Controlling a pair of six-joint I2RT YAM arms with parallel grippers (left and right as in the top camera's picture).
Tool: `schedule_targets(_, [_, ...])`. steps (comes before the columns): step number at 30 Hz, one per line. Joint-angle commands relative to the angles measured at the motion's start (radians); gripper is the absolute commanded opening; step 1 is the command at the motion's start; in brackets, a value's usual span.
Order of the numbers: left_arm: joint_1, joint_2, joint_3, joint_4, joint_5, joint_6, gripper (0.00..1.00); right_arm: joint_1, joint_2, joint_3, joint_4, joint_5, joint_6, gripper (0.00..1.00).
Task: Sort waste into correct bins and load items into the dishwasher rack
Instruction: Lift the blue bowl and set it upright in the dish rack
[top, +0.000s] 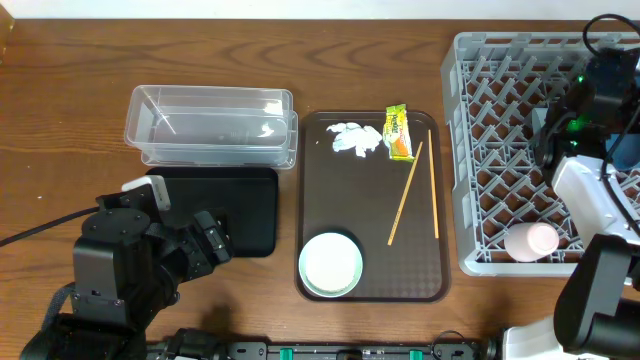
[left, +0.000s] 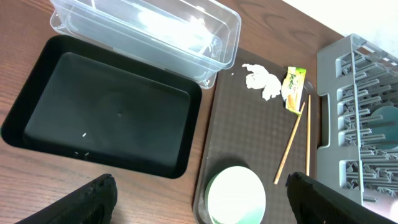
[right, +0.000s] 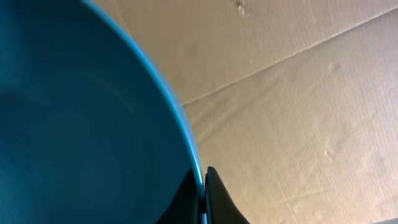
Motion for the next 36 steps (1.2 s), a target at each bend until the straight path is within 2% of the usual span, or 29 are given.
schedule_targets(1, [0.004,-0.002,0.013,-0.002,-0.012,-0.002,0.89,-0.006,0.021,0.01,0.1,-0.05,-0.115,0.01])
schedule_targets(5, [0.004,-0.002,0.013,-0.002,-0.012,-0.002,0.89,-0.011,0.021,0.01,0.165,-0.049,-0.161,0.01])
schedule_targets(20, [0.004,-0.002,0.013,-0.002,-0.012,-0.002,0.89,-0.024,0.021,0.01,-0.117,-0.044,-0.04,0.01])
schedule_targets(28, [0.004,-0.002,0.013,-0.002,-0.012,-0.002,0.9,-0.031,0.021,0.01,0.069,-0.055,-0.168,0.01])
schedule_targets(36, [0.004,-0.002,0.013,-0.002,-0.012,-0.002,0.89,-0.046,0.021,0.01,-0.046,-0.077,-0.093,0.01])
